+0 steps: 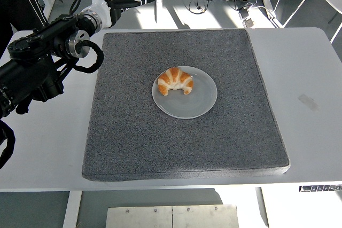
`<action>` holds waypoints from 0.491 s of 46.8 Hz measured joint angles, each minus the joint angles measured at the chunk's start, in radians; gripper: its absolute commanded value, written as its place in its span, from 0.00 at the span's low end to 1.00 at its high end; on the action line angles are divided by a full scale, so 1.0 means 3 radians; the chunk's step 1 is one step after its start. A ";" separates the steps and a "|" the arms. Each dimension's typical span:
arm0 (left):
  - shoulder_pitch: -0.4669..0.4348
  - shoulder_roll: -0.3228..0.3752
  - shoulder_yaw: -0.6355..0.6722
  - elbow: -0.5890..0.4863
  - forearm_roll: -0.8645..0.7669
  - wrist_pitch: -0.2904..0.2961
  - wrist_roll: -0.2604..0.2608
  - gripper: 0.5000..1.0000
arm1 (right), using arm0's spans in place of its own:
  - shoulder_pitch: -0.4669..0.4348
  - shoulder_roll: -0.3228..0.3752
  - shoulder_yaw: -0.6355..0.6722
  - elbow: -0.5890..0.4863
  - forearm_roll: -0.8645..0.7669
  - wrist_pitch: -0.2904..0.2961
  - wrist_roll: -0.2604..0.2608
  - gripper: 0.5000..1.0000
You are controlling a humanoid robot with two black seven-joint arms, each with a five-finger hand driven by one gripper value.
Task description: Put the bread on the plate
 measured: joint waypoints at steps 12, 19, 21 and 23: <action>0.0350 -0.0061 -0.0975 -0.0002 -0.0285 -0.0273 0.0005 0.96 | 0.0000 0.0000 -0.0001 0.0003 0.0000 -0.0006 0.0000 1.00; 0.0524 -0.0142 -0.1219 0.0001 -0.0536 -0.0349 0.0007 0.96 | 0.0000 0.0000 -0.0004 0.0004 0.0000 -0.0006 -0.0001 1.00; 0.0581 -0.0144 -0.1268 0.0001 -0.0616 -0.0364 0.0006 0.96 | 0.0001 0.0000 -0.0005 0.0005 0.0000 -0.0006 0.0000 1.00; 0.0630 -0.0143 -0.1293 0.0002 -0.0658 -0.0377 0.0006 0.96 | -0.0001 0.0000 -0.0005 0.0005 0.0000 -0.0006 -0.0001 1.00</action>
